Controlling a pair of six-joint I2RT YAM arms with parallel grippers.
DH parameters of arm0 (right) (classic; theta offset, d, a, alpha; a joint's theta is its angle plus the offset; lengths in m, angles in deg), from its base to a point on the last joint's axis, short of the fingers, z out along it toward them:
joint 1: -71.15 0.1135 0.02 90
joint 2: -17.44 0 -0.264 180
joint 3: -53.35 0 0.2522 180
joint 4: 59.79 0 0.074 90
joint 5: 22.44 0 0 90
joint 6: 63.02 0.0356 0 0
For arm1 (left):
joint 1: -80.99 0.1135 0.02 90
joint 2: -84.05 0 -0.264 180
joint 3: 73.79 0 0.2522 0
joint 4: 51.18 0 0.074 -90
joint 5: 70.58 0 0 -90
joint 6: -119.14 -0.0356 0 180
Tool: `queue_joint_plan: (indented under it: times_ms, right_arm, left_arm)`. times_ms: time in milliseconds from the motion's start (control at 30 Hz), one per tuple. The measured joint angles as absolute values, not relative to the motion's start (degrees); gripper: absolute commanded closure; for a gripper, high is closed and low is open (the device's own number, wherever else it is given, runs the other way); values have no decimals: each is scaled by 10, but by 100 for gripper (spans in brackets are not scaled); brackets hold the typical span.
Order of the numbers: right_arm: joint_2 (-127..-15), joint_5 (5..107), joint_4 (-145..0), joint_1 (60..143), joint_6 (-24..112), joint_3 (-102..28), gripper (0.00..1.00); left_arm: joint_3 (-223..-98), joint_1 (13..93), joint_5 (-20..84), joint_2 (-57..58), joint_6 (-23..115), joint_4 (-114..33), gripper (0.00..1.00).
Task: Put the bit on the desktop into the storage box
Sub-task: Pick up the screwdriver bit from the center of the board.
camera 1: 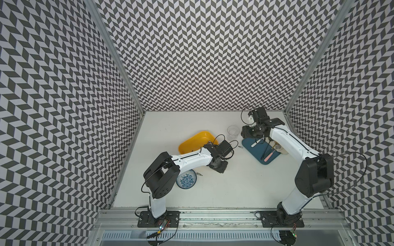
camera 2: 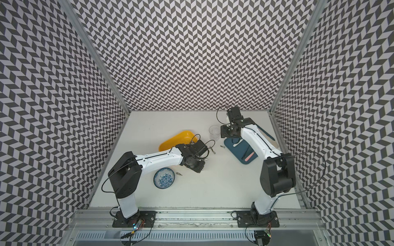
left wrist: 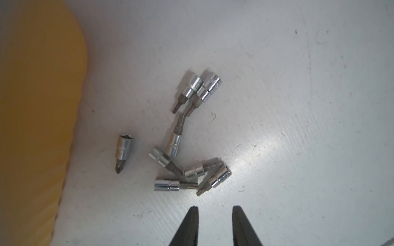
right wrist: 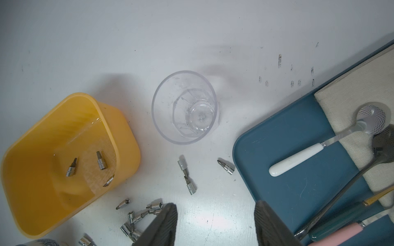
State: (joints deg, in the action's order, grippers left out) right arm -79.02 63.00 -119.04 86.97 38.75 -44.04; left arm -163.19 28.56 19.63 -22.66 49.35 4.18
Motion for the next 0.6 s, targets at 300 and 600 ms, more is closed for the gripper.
queue_joint_plan:
  times_ms: [300,600]
  right_arm:
    - [-774,624,-1180,844,385,-427,38]
    - [-773,616,-1176,840,383,-409,37]
  left_arm:
    - [-1653,286,203,-262,471,35,69]
    - [-1653,286,205,-276,465,34,69]
